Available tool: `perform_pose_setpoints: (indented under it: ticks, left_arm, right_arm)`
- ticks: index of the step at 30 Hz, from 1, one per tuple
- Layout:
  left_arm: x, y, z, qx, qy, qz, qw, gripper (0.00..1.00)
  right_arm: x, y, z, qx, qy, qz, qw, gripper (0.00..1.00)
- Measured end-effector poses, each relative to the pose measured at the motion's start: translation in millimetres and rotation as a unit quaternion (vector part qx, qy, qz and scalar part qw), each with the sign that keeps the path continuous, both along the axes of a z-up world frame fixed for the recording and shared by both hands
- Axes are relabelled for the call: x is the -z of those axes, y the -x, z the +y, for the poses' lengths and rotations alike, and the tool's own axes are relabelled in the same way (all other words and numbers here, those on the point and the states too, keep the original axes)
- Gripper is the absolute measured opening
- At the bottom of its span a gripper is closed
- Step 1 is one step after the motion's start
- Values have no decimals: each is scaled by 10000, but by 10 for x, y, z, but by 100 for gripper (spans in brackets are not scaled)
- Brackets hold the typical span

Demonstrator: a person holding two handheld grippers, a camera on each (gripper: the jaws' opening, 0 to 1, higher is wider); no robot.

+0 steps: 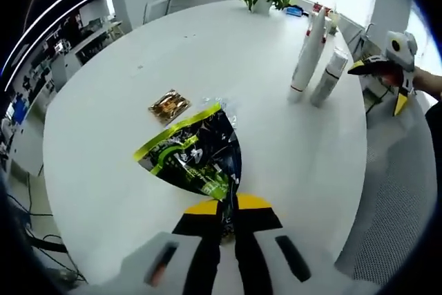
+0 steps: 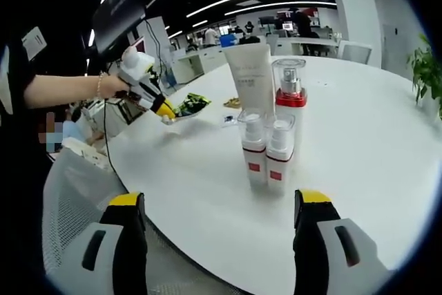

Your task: Arrange the skincare products in the storage area until every visible bottle or jar stands upright without overlapping.

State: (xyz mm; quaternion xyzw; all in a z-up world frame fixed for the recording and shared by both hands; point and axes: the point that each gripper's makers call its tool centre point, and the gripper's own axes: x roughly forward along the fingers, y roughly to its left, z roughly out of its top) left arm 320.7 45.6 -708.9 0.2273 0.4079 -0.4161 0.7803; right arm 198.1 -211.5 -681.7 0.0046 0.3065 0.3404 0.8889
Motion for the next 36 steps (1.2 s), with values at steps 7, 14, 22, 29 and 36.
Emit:
perform_pose_setpoints:
  ticks: [7,14,22,29,36]
  left_arm:
    - [-296,194,-141,397,37,-295,9988,3]
    - [-464,298,-171,673,-41,-498,9965,4]
    - [-629,503,-297,989,-82,-750,9922,4]
    - [-763,651,-410,1345,-5,-952,9863,4]
    - [-843,880,-531,1700,-71,-1047,9799,4]
  right_arm:
    - [-27,14,43,-78,-141,-6,9999,88]
    - [-69,43,113,-210,-357,22,9991,87]
    - [-116,105,218,-421,-616,116,9971,84]
    - [-244,117,511,-647,-1181,154,9908,82]
    - [-357,78,785,-905,-1391,141,9860,79]
